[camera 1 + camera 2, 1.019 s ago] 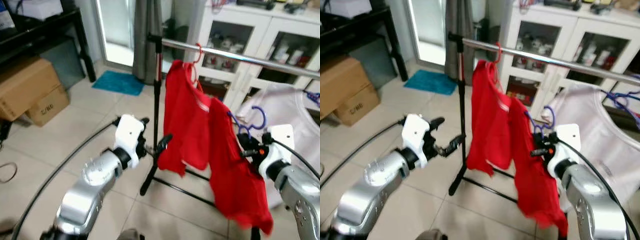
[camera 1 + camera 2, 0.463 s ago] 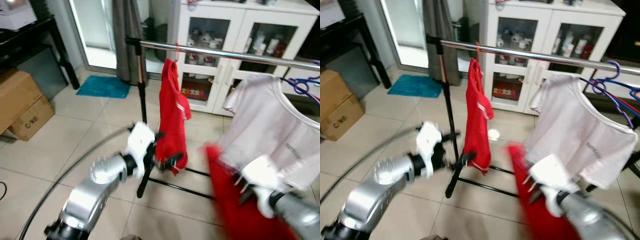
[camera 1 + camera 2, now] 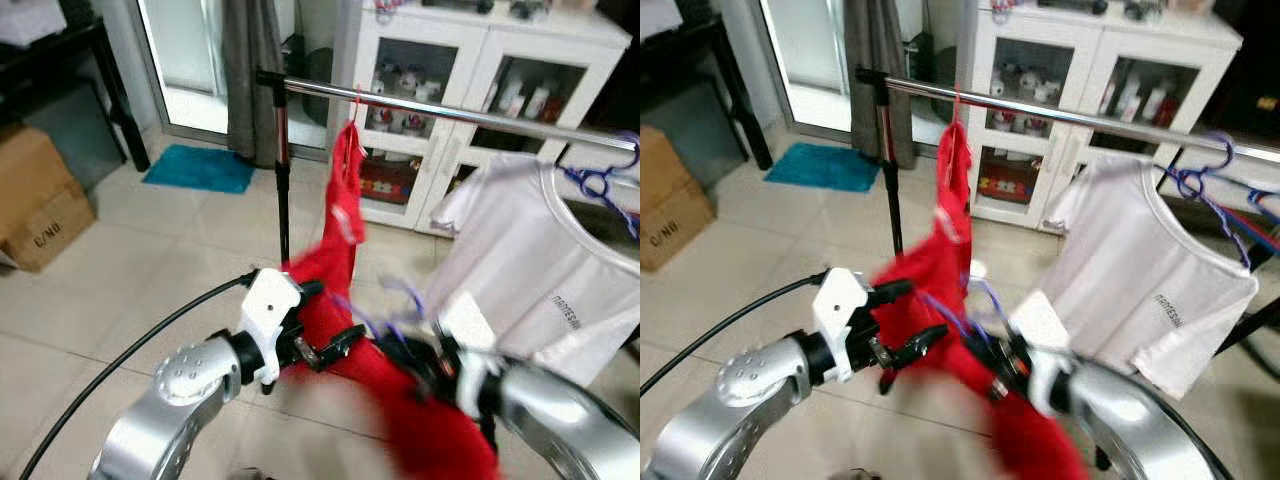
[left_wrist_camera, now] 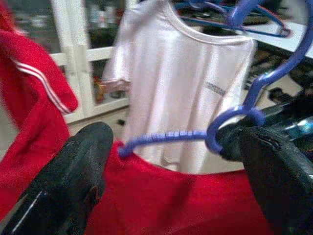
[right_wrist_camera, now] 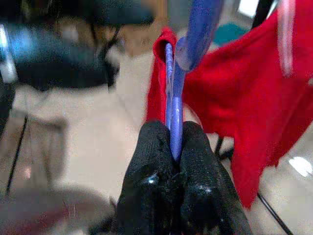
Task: Hang hanger
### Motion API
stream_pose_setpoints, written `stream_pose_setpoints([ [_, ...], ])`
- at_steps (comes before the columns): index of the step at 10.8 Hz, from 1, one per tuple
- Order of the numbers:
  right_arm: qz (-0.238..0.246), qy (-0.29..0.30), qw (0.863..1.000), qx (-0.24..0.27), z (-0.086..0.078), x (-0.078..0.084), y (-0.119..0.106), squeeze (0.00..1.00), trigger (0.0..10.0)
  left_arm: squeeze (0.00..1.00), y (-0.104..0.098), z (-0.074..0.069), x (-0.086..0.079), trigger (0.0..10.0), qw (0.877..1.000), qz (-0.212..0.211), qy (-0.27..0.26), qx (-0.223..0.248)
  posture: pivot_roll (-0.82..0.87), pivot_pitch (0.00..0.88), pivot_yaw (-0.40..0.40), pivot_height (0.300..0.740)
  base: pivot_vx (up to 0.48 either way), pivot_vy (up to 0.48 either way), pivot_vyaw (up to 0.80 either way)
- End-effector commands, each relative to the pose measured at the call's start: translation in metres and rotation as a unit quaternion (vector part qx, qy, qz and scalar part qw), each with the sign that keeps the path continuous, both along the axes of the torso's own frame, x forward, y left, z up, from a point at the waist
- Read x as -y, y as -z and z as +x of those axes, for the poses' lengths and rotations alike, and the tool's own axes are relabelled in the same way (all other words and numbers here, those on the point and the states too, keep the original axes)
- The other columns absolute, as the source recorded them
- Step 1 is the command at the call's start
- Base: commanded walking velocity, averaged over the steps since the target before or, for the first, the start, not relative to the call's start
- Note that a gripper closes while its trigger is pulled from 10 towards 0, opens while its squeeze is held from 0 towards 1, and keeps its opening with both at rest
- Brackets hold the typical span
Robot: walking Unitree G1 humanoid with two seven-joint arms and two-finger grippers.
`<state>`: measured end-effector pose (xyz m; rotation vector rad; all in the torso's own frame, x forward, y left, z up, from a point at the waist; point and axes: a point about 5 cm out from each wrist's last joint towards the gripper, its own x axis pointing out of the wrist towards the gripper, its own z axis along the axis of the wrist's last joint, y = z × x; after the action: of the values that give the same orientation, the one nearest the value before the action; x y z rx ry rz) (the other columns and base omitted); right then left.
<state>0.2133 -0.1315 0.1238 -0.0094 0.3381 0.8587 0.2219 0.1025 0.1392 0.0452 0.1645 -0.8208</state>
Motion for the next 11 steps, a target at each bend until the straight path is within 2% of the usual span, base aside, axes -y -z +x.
stream_pose_setpoints([
  [1, 0.029, 0.015, 0.999, 0.011, 0.008, -0.004, -0.01, 0.0, 0.0, 1.0, -0.008, 0.004, -0.007, 10.0, 0.998, 0.008, -0.063, 0.025, 0.14, 0.035, -0.075, 0.74, 0.0, 0.0, 0.0],
  [2, 0.081, 0.02, 0.996, 0.025, 0.017, -0.017, -0.023, 0.0, 0.0, 1.0, -0.011, 0.015, -0.019, 10.0, 0.987, 0.02, -0.15, 0.055, 0.16, 0.037, -0.09, 0.74, 0.0, 0.0, 0.0],
  [4, 0.103, 0.036, 0.993, 0.038, 0.024, -0.024, -0.03, 0.0, 0.0, 1.0, -0.014, 0.017, -0.022, 10.0, 0.982, 0.034, -0.172, 0.072, 0.16, 0.033, -0.091, 0.74, 0.0, 0.0, 0.0],
  [5, 0.106, 0.048, 0.992, 0.039, 0.027, -0.026, -0.031, 0.0, 0.0, 0.4, -0.014, 0.018, -0.022, 10.0, 0.979, 0.032, -0.189, 0.076, 0.15, 0.031, -0.086, 0.74, 0.0, 0.0, 0.0],
  [6, 0.11, 0.055, 0.992, 0.038, 0.028, -0.027, -0.033, 0.0, 0.0, 0.1, -0.012, 0.023, -0.022, 10.0, 0.975, 0.035, -0.205, 0.081, 0.15, 0.028, -0.081, 0.74, 0.0, 0.0, 0.0],
  [7, 0.113, 0.056, 0.991, 0.041, 0.028, -0.028, -0.036, 0.0, 0.0, 0.0, -0.009, 0.028, -0.021, 9.2, 0.977, 0.03, -0.198, 0.079, 0.14, 0.024, -0.074, 0.74, 0.0, 0.0, 0.0],
  [8, 0.114, 0.058, 0.991, 0.042, 0.027, -0.028, -0.037, 0.0, 0.0, 0.0, -0.01, 0.031, -0.019, 0.0, 0.978, 0.029, -0.188, 0.083, 0.14, 0.023, -0.07, 0.74, 0.0, 0.0, 0.0],
  [10, 0.111, 0.062, 0.991, 0.046, 0.025, -0.026, -0.038, 0.0, 0.0, 0.0, -0.014, 0.041, -0.016, 0.0, 0.98, 0.027, -0.173, 0.091, 0.12, 0.019, -0.047, 0.74, 0.0, 0.0, 0.0],
  [11, 0.111, 0.07, 0.99, 0.046, 0.024, -0.024, -0.038, 0.0, 0.0, 0.0, -0.013, 0.047, -0.009, 0.0, 0.987, 0.017, -0.137, 0.088, 0.12, 0.02, -0.034, 0.74, 0.0, 0.0, 0.0],
])
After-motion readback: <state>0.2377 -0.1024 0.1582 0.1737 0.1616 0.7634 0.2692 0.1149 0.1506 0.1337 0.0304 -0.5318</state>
